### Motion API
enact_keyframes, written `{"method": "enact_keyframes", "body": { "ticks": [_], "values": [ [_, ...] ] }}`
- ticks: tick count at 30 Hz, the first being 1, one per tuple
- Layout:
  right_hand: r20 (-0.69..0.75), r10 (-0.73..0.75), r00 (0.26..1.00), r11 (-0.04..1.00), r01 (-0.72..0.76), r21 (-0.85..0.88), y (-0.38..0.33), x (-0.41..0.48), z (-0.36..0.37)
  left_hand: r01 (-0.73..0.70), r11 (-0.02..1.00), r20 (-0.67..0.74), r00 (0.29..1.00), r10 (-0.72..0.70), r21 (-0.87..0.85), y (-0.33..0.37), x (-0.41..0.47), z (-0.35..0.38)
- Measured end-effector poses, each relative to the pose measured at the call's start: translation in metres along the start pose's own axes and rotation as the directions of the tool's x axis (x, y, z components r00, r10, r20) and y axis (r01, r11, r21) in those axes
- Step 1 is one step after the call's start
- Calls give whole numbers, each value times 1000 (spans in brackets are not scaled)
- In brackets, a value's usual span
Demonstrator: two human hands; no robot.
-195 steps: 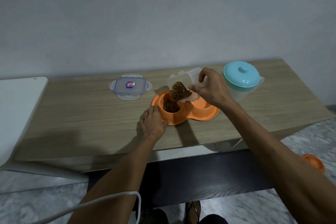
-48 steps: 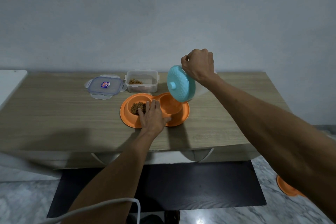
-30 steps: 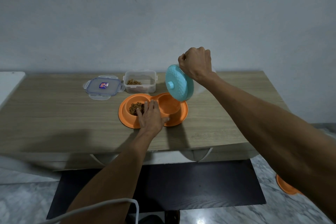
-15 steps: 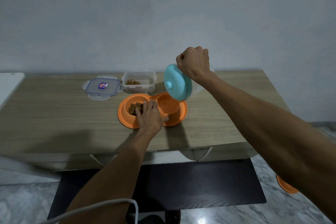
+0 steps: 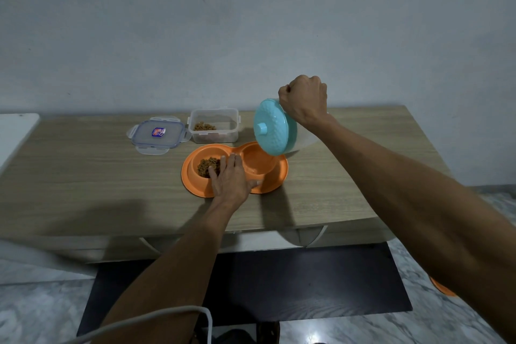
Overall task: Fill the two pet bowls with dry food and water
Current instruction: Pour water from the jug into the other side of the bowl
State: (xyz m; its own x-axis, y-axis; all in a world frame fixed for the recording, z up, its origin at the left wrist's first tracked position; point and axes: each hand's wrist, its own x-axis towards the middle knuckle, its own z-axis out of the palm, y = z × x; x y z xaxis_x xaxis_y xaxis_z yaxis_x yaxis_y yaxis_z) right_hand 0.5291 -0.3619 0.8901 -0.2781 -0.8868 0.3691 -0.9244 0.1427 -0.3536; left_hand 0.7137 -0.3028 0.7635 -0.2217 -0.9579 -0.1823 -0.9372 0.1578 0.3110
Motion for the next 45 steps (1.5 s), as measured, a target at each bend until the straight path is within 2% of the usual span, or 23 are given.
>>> {"method": "enact_keyframes", "body": {
  "ticks": [5, 10, 14, 17, 22, 31, 42, 45],
  "values": [
    [13, 265, 964, 944, -262, 202, 25, -1, 3, -2, 1000, -12, 1000, 2, 21, 0, -1, 1],
    [62, 481, 875, 821, -474, 320, 53, -4, -1, 3, 999, -8, 1000, -3, 40, 1, 0, 0],
    [141, 681, 719, 579, -646, 498, 73, -2, 2, 0, 999, -15, 1000, 0, 47, 1, 1, 2],
    [234, 748, 621, 383, -691, 613, 84, 0, 8, 1, 999, -18, 1000, 0, 51, -1, 2, 3],
    [311, 787, 532, 224, -718, 660, 98, -2, 20, -4, 998, -22, 1000, 6, 59, 0, 2, 4],
    [346, 816, 464, 119, -720, 683, 117, -8, 36, -6, 998, -29, 1000, 8, 65, -2, 3, 5],
    [331, 809, 485, 94, -664, 742, 121, -19, 44, -21, 996, -37, 999, 24, 84, -2, 3, 6],
    [319, 832, 453, 78, -665, 742, 121, -27, 44, -27, 997, -17, 999, 28, 66, -2, 1, 5]
  ]
}}
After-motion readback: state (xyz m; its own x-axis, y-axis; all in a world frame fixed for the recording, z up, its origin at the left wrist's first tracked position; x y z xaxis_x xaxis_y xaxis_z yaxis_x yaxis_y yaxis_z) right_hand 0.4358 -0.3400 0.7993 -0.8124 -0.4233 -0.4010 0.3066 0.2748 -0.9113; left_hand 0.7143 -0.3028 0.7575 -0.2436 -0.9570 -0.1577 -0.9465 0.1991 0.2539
